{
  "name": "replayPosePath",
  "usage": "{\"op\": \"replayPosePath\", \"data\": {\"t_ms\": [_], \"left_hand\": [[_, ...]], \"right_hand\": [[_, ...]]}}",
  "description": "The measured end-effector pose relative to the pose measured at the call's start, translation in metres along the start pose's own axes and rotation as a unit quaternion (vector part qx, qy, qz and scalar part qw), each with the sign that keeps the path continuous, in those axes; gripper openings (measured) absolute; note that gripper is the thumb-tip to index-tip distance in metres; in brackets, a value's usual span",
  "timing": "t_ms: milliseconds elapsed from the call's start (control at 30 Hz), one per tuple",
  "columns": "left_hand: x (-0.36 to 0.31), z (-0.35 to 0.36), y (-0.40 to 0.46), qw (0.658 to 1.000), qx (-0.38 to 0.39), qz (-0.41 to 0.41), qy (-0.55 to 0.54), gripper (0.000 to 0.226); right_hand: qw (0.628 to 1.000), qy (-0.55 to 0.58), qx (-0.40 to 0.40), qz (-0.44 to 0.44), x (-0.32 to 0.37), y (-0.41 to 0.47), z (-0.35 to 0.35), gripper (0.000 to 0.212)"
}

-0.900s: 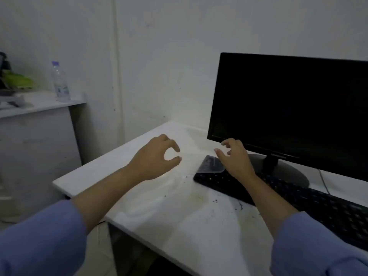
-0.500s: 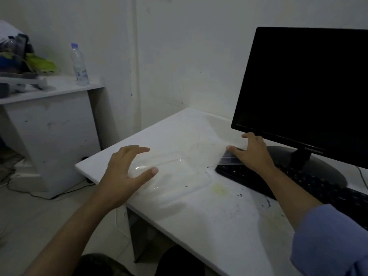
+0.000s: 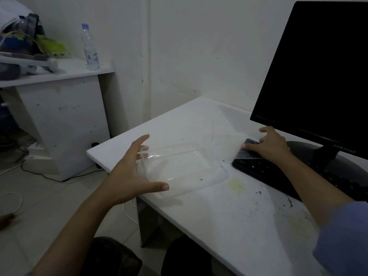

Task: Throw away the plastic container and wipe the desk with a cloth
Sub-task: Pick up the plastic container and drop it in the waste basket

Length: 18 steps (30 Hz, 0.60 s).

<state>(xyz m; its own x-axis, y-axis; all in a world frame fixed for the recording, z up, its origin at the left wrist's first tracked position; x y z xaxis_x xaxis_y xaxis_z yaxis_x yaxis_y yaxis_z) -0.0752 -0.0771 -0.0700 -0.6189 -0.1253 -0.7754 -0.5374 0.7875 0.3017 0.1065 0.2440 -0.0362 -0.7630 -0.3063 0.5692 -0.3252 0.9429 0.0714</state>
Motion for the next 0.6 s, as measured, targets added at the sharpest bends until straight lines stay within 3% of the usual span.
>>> {"op": "replayPosePath", "data": {"t_ms": [267, 433, 600], "left_hand": [[0.003, 0.002, 0.001, 1.0, 0.008, -0.007, 0.003, 0.121], [0.004, 0.002, 0.0, 1.0, 0.002, -0.014, -0.006, 0.12], [0.003, 0.003, 0.0, 1.0, -0.002, -0.006, -0.007, 0.116]], "right_hand": [[0.995, 0.097, 0.017, -0.028, 0.015, -0.011, -0.01, 0.079], [0.965, 0.224, -0.001, -0.137, 0.044, -0.031, -0.036, 0.067], [0.948, 0.189, -0.039, -0.254, 0.094, -0.081, -0.048, 0.042]]}}
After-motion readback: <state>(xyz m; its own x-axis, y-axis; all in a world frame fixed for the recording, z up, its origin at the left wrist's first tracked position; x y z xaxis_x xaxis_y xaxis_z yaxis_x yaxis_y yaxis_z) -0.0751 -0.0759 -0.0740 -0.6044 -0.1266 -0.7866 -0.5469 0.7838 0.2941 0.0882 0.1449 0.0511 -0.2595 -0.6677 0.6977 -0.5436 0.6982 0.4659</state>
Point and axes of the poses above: each hand's wrist, its own y-axis towards the middle knuckle, its own z-axis out of the palm, x = y × z, the point moved 4 cm from there along y, towards the middle knuckle, and after that the axes turned 9 degrees about z, right-handed, at the moved point
